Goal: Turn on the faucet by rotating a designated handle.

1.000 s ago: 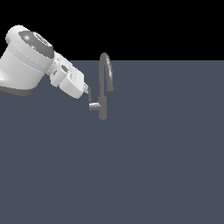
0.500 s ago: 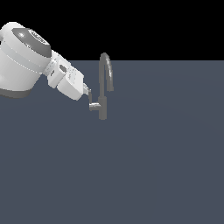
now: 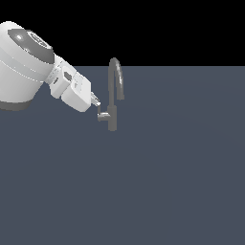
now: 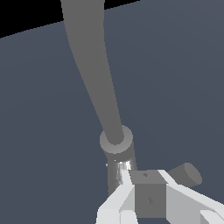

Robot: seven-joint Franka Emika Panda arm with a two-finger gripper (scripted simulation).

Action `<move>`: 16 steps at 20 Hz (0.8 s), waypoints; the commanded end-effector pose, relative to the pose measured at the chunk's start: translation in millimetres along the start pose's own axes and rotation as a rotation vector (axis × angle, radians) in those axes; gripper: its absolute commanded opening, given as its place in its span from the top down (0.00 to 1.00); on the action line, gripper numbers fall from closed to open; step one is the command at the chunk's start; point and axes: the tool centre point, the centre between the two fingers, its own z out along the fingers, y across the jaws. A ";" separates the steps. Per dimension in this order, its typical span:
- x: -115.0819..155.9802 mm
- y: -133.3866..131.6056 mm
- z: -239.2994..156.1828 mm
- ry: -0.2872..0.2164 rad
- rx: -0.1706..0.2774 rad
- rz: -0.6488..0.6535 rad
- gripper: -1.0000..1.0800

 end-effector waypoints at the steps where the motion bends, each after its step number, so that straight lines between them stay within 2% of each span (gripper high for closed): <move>1: -2.0 17.3 9.2 0.006 -0.023 -0.005 1.00; 7: -2.1 33.7 11.6 0.007 -0.024 -0.003 1.00; 8: -5.4 23.5 0.4 0.002 0.001 -0.007 1.00; 16: -22.1 51.6 27.7 0.006 -0.015 -0.004 1.00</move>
